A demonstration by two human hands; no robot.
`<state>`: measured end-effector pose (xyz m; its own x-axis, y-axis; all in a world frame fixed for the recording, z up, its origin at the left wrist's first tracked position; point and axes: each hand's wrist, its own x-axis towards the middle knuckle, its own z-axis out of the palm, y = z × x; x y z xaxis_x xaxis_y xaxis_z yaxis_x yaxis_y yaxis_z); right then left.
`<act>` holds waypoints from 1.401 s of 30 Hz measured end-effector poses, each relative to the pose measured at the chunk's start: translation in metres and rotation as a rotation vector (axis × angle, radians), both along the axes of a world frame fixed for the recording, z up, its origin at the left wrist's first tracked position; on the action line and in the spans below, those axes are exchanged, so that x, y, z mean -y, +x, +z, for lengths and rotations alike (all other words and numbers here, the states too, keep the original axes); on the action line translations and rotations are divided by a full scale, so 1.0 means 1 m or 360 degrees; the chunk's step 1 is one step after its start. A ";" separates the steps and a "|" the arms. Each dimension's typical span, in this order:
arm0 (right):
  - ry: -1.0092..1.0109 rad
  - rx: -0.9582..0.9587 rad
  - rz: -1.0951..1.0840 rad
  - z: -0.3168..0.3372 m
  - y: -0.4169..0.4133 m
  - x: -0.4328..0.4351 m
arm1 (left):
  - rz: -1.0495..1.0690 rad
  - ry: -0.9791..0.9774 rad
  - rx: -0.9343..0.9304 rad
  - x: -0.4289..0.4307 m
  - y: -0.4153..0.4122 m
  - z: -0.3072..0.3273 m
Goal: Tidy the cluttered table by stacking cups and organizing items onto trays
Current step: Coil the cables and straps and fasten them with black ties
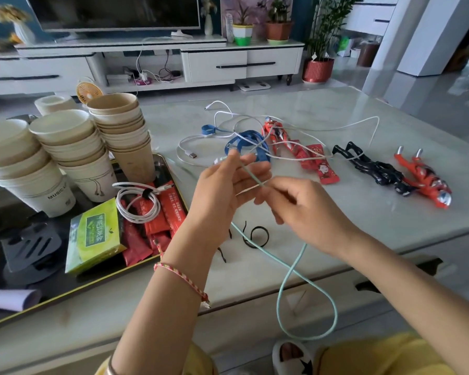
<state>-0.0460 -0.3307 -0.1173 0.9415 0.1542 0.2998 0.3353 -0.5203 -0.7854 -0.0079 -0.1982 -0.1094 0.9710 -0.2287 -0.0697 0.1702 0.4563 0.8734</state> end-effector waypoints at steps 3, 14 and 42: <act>-0.0094 0.0028 0.0077 -0.005 -0.010 -0.001 | 0.0028 -0.0199 -0.0074 -0.004 -0.002 0.005; 0.0351 -0.0650 0.0409 0.001 0.004 0.028 | -0.0057 -0.0563 -0.0019 -0.029 0.002 0.021; -0.0435 0.0608 -0.0569 0.010 0.016 0.016 | -0.0154 0.0038 -0.0360 0.034 -0.010 -0.005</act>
<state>-0.0296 -0.3470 -0.1077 0.7822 -0.0334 0.6221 0.3348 -0.8196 -0.4649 -0.0174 -0.2326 -0.1148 0.9037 -0.3156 -0.2894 0.4046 0.4080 0.8185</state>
